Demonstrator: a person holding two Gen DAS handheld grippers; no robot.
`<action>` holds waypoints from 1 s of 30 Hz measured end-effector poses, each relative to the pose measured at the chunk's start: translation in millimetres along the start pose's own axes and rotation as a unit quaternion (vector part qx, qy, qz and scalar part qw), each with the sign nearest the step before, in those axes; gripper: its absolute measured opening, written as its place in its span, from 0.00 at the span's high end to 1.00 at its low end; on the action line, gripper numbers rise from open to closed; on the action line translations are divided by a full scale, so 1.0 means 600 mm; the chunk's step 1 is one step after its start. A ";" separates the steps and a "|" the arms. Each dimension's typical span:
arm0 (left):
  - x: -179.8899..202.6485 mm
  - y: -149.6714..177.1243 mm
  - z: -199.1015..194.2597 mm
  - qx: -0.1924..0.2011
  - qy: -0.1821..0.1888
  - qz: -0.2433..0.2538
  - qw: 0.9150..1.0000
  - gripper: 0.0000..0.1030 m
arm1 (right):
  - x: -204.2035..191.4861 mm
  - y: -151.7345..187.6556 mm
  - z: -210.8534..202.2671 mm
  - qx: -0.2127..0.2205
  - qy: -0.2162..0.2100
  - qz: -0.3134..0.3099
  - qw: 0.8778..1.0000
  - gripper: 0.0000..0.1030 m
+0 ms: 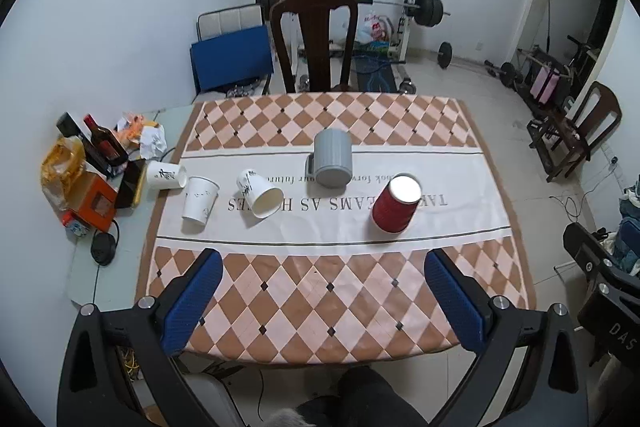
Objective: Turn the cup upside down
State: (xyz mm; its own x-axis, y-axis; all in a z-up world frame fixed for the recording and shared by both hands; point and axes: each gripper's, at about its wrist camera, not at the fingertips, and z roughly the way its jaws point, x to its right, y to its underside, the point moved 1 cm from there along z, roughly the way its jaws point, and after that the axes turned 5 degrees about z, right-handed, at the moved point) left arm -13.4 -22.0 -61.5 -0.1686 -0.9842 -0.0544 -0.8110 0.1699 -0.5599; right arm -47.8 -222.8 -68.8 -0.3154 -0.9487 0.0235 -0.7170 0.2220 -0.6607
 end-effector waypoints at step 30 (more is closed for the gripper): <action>0.023 -0.002 -0.099 0.036 -0.035 -0.032 0.998 0.00 | 0.036 -0.025 -0.141 0.036 -0.012 -0.011 0.999 0.01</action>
State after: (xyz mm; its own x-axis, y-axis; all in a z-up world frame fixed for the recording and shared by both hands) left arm -48.0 -32.5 -12.3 -0.0770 -0.9944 -0.0730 -0.7764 0.1057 -0.6213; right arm -96.2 -227.7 5.0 -0.2840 -0.9586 0.0213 -0.6771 0.1848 -0.7124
